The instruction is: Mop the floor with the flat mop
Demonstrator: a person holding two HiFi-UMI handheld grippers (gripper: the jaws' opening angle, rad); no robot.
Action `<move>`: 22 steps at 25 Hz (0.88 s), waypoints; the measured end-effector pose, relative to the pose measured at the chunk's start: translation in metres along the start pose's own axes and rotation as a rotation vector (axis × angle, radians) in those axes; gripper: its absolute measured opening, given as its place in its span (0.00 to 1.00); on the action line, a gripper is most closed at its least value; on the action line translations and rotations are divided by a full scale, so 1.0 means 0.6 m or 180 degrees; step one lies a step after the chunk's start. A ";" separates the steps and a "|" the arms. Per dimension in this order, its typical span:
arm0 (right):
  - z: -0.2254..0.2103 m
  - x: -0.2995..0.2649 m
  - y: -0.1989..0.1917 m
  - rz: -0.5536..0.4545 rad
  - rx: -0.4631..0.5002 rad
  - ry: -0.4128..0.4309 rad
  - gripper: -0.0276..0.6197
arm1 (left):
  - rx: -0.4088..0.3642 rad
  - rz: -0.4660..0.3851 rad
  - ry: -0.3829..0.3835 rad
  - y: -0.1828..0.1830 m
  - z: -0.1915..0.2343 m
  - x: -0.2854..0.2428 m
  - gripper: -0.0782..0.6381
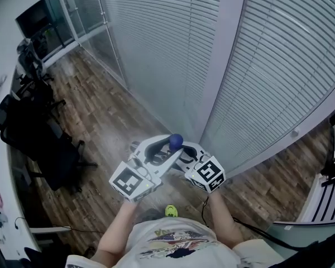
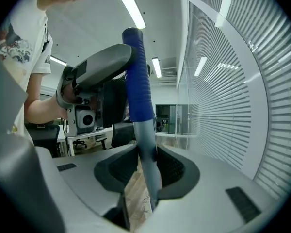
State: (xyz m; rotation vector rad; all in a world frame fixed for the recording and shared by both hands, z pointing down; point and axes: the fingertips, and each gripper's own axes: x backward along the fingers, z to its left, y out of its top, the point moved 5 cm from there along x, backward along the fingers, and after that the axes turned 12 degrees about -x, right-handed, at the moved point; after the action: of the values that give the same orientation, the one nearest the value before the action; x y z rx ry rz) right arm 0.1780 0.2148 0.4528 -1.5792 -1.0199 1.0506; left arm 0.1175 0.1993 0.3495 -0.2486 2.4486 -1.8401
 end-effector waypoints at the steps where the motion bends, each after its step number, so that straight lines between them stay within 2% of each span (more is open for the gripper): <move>1: 0.011 0.002 -0.003 0.0031 0.0019 0.0026 0.23 | 0.0006 0.0006 0.0022 0.002 -0.008 0.009 0.29; 9: 0.107 0.039 -0.064 0.0168 0.0086 0.0388 0.24 | 0.0073 0.0104 0.0271 0.003 -0.118 0.099 0.29; 12: 0.163 0.054 -0.086 0.0288 0.0144 0.0537 0.24 | 0.0137 0.0198 0.0517 0.011 -0.171 0.147 0.29; 18: 0.303 0.083 -0.162 0.0602 0.0458 0.0975 0.25 | 0.0267 0.0293 0.1050 0.001 -0.307 0.272 0.30; 22: 0.358 0.110 -0.201 0.0773 0.0543 0.1110 0.25 | 0.0306 0.0418 0.1170 -0.005 -0.379 0.311 0.31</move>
State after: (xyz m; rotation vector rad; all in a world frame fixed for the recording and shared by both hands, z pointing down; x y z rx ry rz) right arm -0.0230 0.3563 0.5207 -1.6975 -0.5002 0.9496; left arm -0.1004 0.3826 0.4240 0.2748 2.5090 -2.0939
